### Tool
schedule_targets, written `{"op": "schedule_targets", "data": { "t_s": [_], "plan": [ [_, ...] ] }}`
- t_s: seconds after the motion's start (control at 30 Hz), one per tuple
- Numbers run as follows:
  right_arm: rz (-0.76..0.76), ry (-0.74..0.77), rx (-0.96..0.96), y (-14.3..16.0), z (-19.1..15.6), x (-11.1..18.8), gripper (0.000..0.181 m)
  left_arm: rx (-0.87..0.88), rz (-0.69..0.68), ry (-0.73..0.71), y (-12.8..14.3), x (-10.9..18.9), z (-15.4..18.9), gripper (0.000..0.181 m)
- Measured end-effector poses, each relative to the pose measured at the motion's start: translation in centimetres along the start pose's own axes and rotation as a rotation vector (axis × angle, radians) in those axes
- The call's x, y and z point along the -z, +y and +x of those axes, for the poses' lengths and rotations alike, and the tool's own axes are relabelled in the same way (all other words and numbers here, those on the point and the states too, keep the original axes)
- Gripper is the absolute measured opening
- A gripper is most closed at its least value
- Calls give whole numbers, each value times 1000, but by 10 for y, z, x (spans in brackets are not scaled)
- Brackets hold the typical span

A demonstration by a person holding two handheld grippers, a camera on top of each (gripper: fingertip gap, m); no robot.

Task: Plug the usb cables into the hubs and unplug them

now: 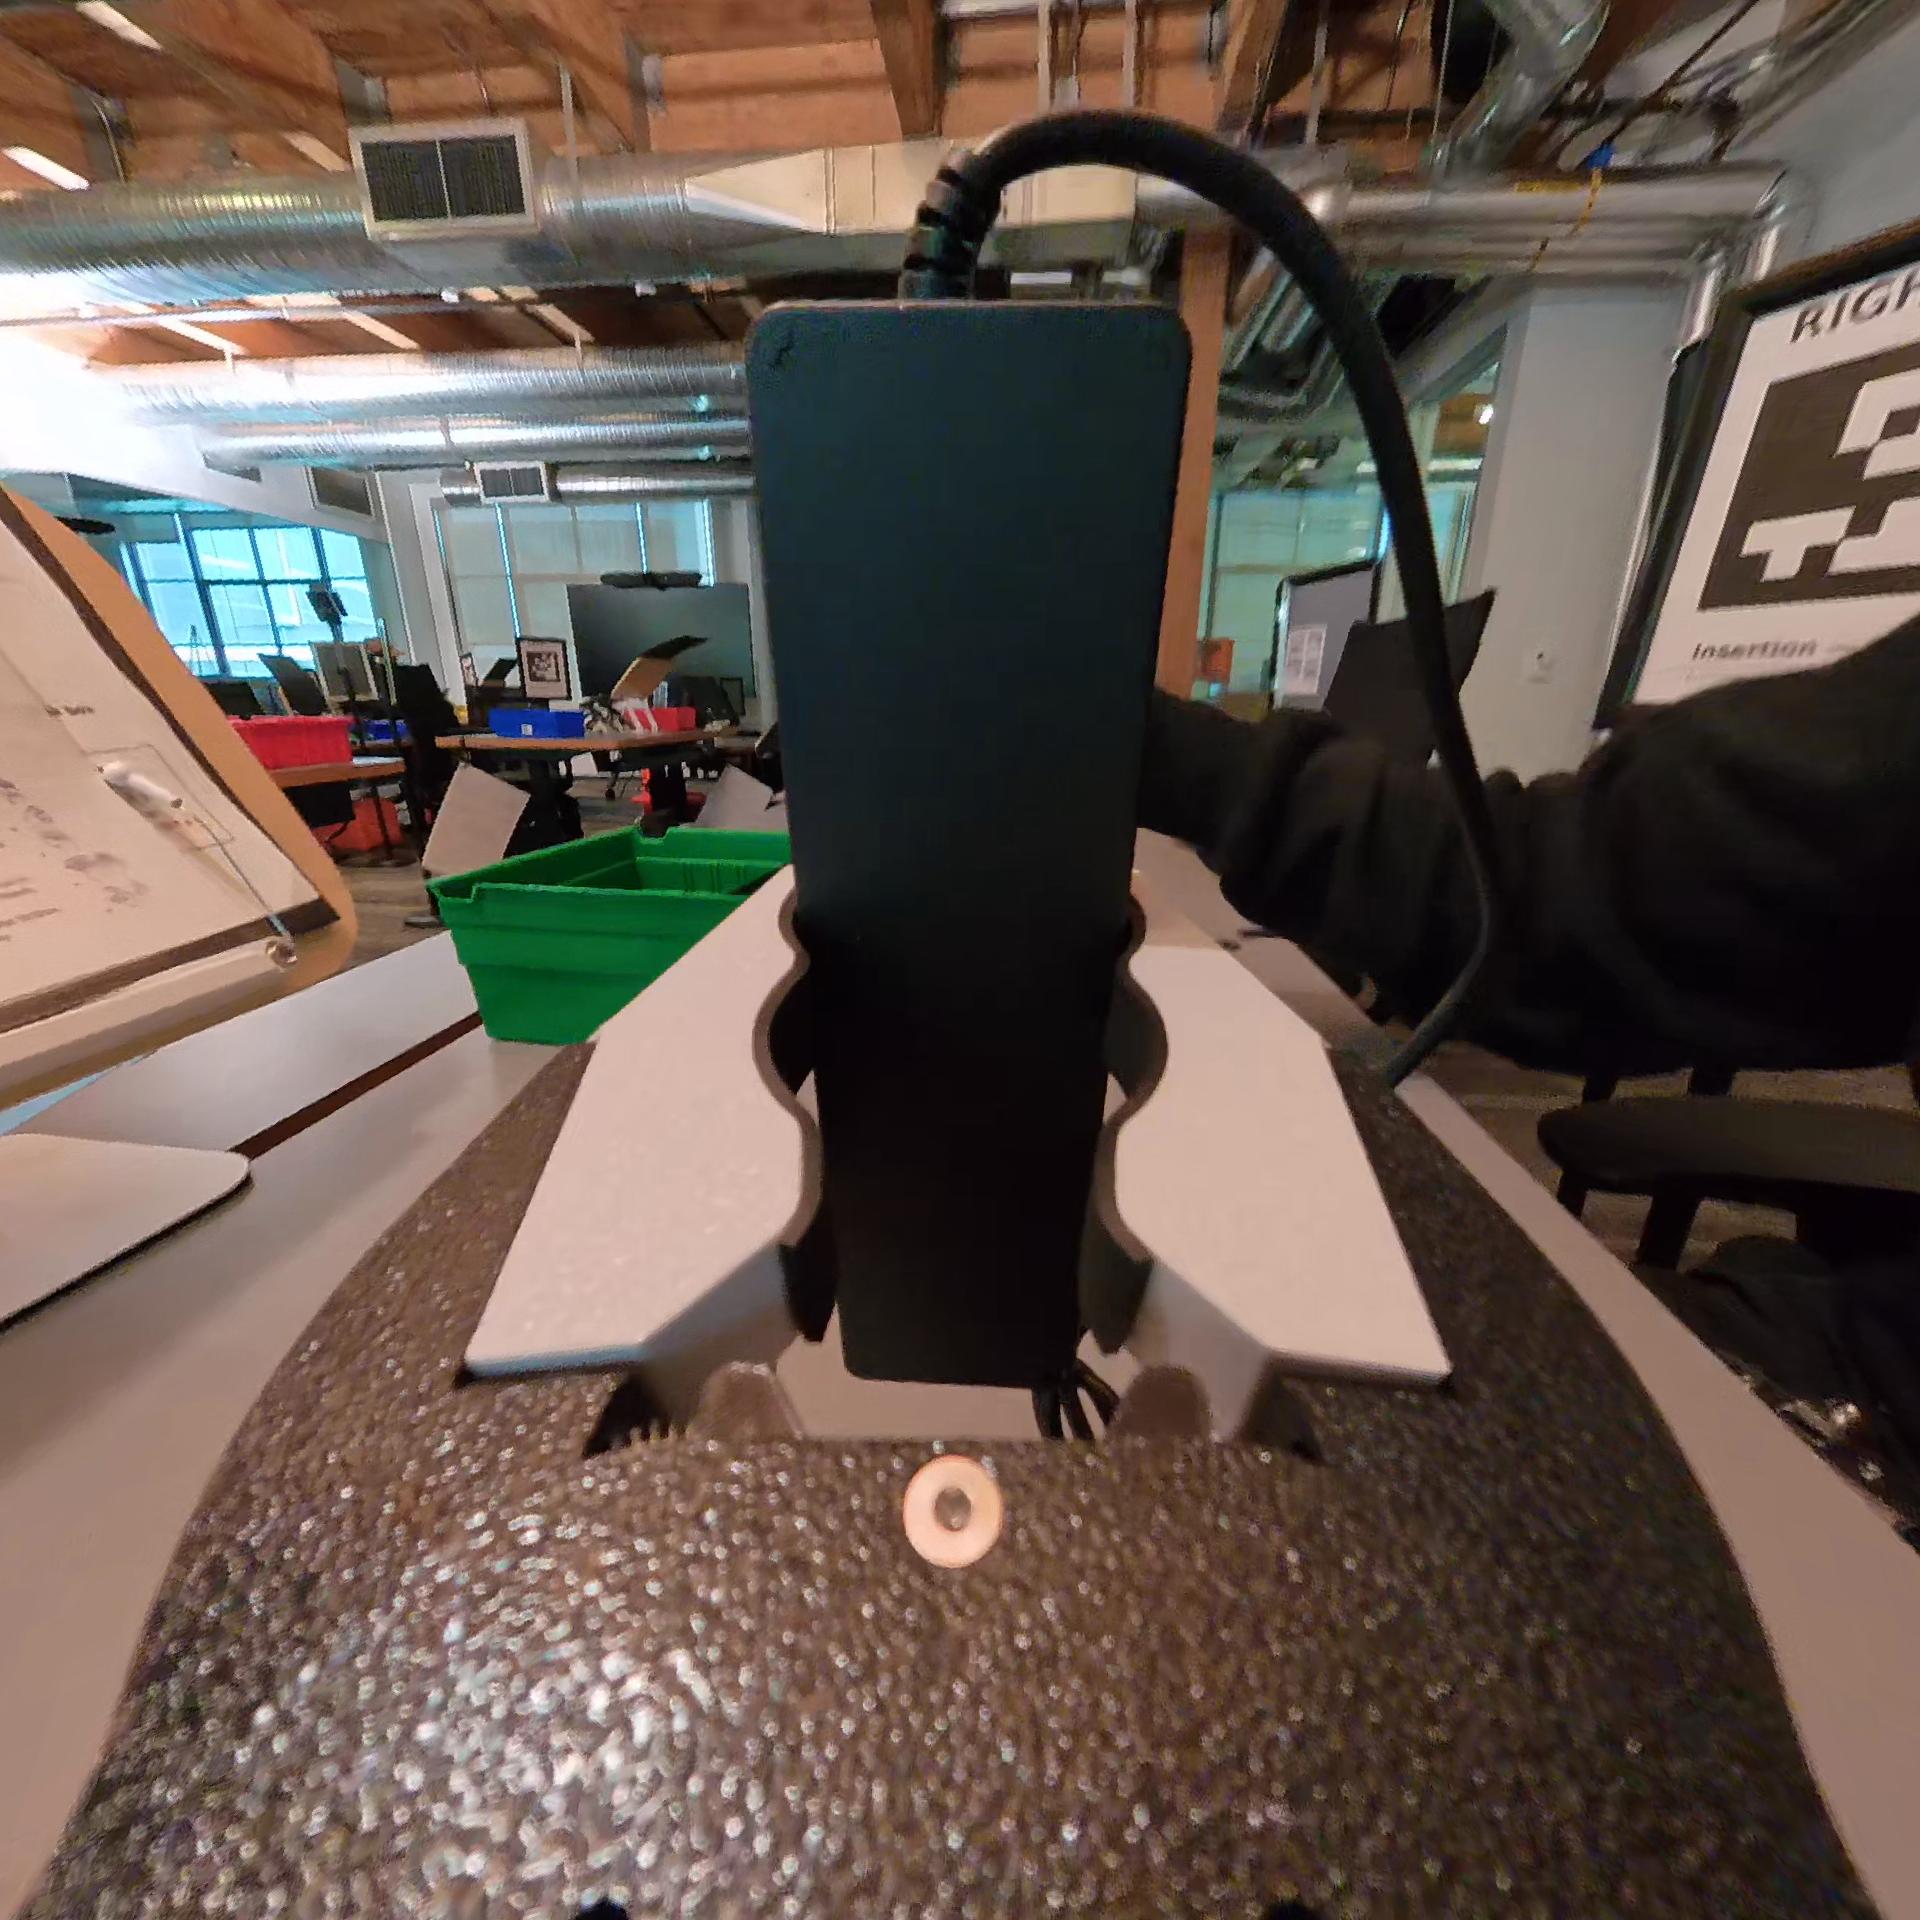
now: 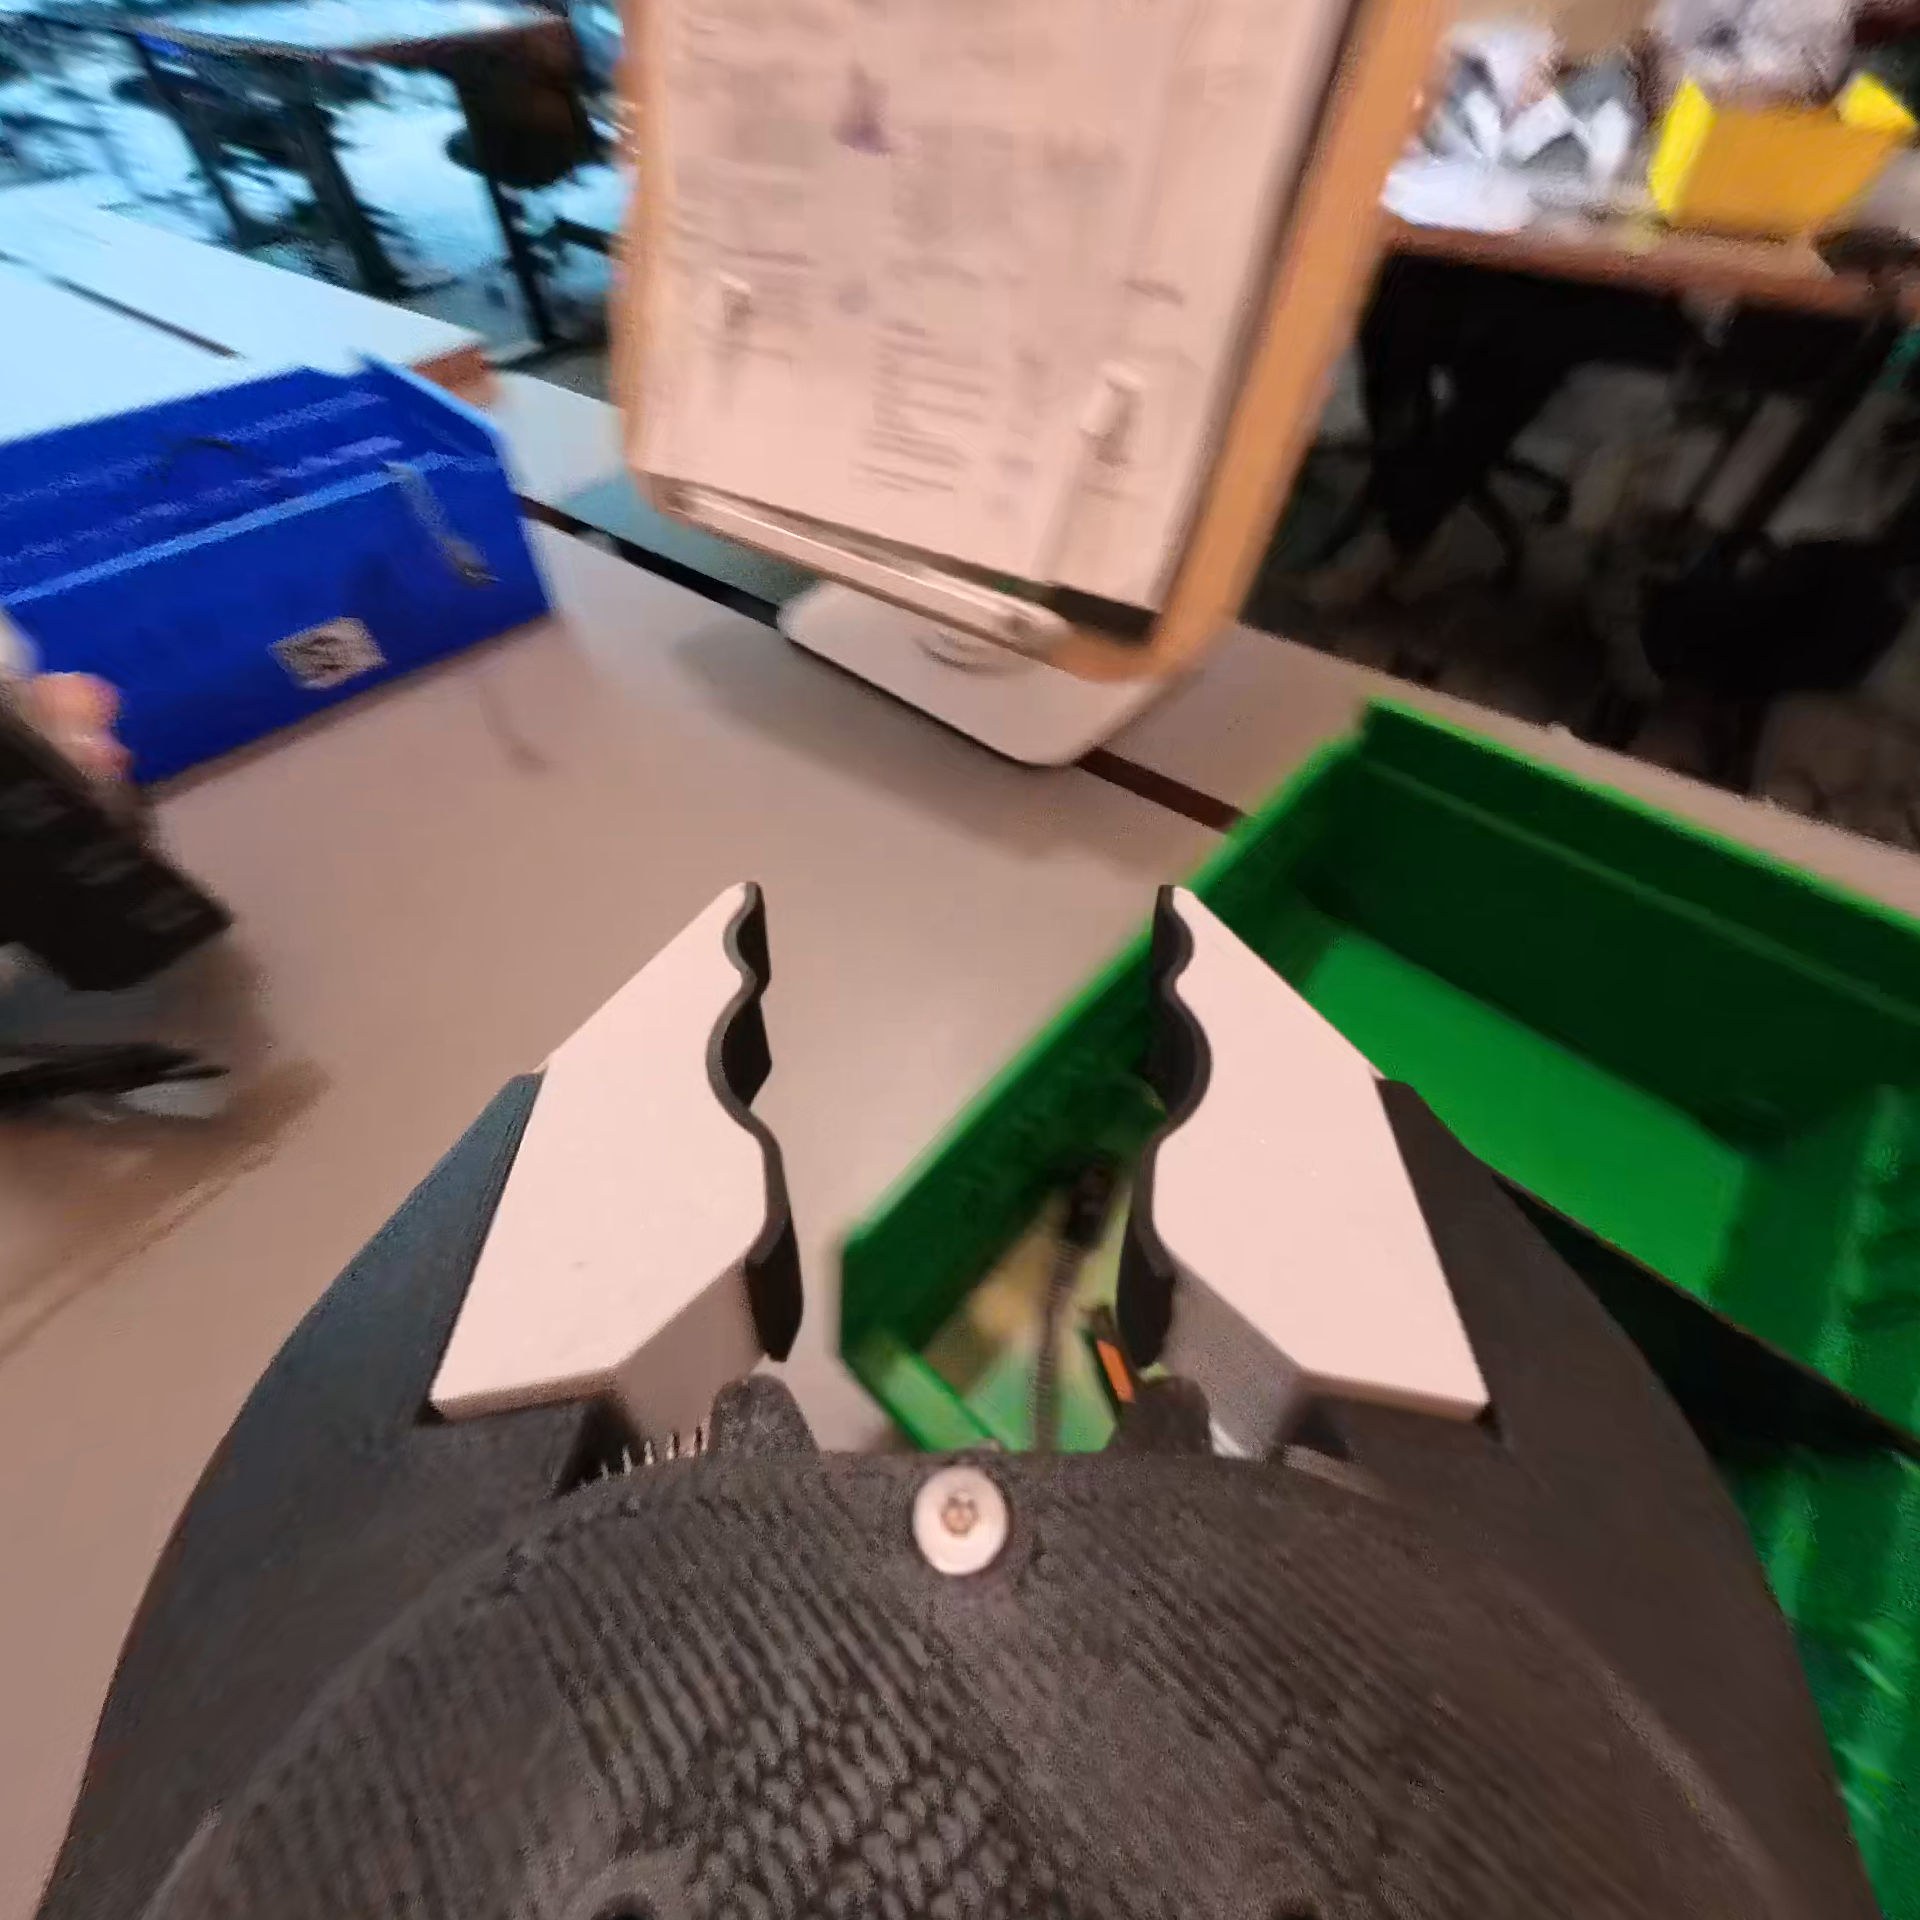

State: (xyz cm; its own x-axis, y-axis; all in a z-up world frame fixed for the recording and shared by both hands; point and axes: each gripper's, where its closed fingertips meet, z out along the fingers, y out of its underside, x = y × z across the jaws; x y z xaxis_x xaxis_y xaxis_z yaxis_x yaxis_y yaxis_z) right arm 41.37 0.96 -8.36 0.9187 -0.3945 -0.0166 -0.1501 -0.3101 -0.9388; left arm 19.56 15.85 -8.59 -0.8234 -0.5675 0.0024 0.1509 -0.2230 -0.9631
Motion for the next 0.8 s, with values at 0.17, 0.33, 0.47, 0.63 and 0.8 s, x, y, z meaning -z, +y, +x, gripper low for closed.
{"op": "schedule_targets", "data": {
  "t_s": [0.17,0.33,0.47,0.63,0.8],
  "plan": [
    [-9,-419,186,16,-178,-23,68,32,119,55,-24,-2,13,52],
    [48,-615,175,26,-279,-51,72,-3,114,96,-26,-7,25,52],
    [86,-614,176,21,-291,-66,64,7,99,120,-21,-9,29,52],
    [104,-617,262,22,-298,-66,50,15,99,137,-19,-6,30,52],
    [116,-563,321,21,-286,-59,50,64,116,126,-21,-5,26,58]
  ]
}}
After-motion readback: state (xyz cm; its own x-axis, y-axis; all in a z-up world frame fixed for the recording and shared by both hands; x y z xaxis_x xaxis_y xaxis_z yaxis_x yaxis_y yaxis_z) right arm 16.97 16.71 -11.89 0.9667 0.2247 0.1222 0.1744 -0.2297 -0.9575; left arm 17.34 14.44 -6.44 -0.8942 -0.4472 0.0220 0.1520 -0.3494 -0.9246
